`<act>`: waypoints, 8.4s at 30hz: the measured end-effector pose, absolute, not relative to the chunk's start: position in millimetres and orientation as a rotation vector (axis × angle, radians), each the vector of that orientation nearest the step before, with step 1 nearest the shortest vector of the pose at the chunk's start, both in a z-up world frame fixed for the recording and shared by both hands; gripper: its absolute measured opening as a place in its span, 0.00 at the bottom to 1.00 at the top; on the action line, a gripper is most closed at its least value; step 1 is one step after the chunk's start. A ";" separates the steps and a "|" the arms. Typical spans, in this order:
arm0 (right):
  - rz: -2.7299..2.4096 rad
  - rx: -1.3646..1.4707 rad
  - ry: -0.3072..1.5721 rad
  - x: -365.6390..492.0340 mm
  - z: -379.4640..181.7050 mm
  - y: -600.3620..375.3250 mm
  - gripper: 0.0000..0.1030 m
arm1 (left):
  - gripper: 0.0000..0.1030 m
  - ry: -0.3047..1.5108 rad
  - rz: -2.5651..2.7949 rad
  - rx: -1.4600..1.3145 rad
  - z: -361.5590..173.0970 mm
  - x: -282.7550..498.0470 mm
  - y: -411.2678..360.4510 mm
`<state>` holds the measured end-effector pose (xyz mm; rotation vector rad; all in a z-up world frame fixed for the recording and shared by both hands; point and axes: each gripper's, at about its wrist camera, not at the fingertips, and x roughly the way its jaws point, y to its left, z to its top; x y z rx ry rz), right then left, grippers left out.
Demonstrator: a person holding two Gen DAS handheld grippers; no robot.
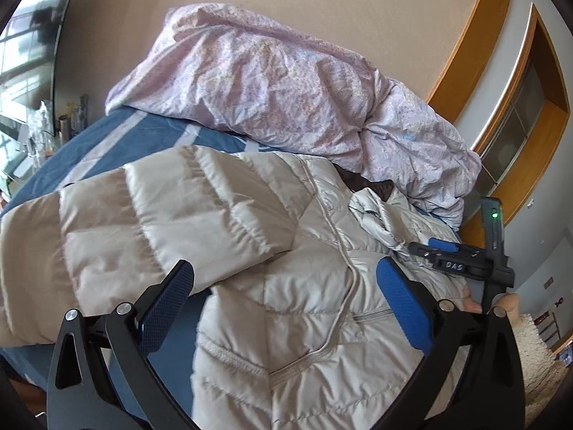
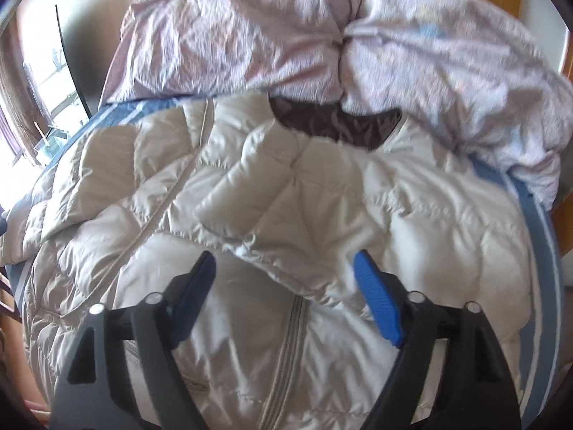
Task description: Fold large clothes
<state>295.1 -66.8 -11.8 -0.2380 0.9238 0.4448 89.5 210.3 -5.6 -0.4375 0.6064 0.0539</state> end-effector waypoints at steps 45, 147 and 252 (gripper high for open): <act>0.191 -0.216 1.053 347.0 -72.1 -74.3 0.48 | 0.64 0.418 0.695 -1.226 -92.1 -33.4 356.0; 0.338 -0.089 0.953 342.1 -55.7 -85.0 0.42 | 0.85 0.877 0.161 -0.134 -62.6 275.3 102.1; 0.386 0.276 0.550 188.7 66.2 -316.0 0.16 | 0.13 0.500 -0.140 -0.682 15.4 71.4 218.4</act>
